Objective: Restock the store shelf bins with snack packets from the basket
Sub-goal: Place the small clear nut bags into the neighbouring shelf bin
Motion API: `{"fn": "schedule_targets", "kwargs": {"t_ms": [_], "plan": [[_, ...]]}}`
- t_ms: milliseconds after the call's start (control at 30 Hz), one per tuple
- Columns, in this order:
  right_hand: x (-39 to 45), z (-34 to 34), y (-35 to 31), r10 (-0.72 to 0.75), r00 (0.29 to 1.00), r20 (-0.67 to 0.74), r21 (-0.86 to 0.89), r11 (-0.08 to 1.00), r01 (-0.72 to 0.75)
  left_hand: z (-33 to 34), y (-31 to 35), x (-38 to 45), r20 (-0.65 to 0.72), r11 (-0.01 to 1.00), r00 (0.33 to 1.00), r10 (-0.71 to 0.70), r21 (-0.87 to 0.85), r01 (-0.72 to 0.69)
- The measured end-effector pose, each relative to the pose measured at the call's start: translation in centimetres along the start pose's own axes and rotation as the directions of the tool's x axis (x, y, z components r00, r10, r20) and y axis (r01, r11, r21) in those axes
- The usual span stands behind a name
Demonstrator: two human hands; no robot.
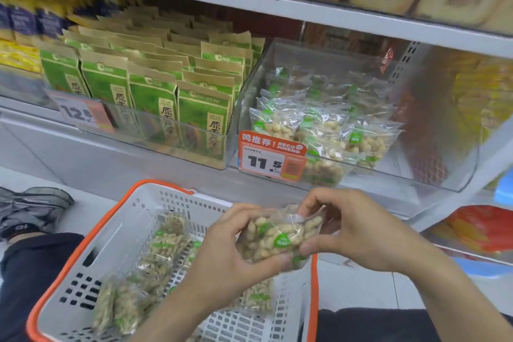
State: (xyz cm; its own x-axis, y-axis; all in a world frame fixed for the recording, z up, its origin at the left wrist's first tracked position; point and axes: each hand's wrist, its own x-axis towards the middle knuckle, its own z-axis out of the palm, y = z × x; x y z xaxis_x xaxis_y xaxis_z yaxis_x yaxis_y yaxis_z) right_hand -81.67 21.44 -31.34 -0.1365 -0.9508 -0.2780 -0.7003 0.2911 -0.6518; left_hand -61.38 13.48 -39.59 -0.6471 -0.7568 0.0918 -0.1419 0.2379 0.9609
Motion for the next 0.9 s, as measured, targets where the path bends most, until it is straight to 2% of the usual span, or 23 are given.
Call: {"fn": "schedule_targets", "kwargs": {"t_ms": [133,233,300,367,467,567,633,733,800,900], "plan": [[0.0,-0.4,0.3,-0.043,0.993,-0.111,-0.007,0.999,0.042,-0.2,1.2,0.8,0.045,0.999,0.998,-0.036,-0.029,0.037],[0.2,-0.4,0.5,-0.126,0.972,-0.199,-0.111,0.988,0.105,-0.6,2.4,1.3,0.049,1.0,0.999,-0.018,0.024,0.017],[0.1,-0.5,0.5,-0.204,0.945,-0.254,-0.159,0.973,0.167,-1.0,3.3,1.6,0.11,0.998,0.994,-0.019,0.063,0.012],[0.0,-0.5,0.0,-0.244,0.949,-0.198,-0.179,0.961,0.209,-1.1,4.3,1.9,0.193,0.99,0.981,0.001,0.139,-0.029],[-0.3,-0.5,-0.6,-0.201,0.98,0.01,-0.196,0.96,0.199,-0.5,5.6,2.1,0.305,0.968,0.951,0.056,0.215,-0.126],[-0.5,-0.9,-0.5,-0.155,0.984,0.09,-0.245,0.954,0.173,-0.1,6.3,2.7,0.335,0.944,0.939,0.076,0.28,-0.176],[-0.7,-1.3,-0.4,-0.115,0.992,0.048,-0.297,0.947,0.124,0.1,6.0,3.1,0.286,0.945,0.955,0.076,0.286,-0.161],[-0.9,-2.1,-0.3,-0.042,0.995,-0.092,-0.345,0.938,0.007,0.1,5.4,3.8,0.12,0.896,0.978,0.172,0.393,-0.206],[-1.2,-2.9,0.1,-0.115,0.976,-0.187,-0.277,0.959,0.06,0.1,5.6,4.2,0.055,0.875,0.962,0.269,0.404,-0.267],[-2.1,-4.8,0.8,-0.215,0.921,-0.326,-0.099,0.976,0.193,0.6,7.1,4.5,-0.037,0.868,0.912,0.408,0.325,-0.375]]}}
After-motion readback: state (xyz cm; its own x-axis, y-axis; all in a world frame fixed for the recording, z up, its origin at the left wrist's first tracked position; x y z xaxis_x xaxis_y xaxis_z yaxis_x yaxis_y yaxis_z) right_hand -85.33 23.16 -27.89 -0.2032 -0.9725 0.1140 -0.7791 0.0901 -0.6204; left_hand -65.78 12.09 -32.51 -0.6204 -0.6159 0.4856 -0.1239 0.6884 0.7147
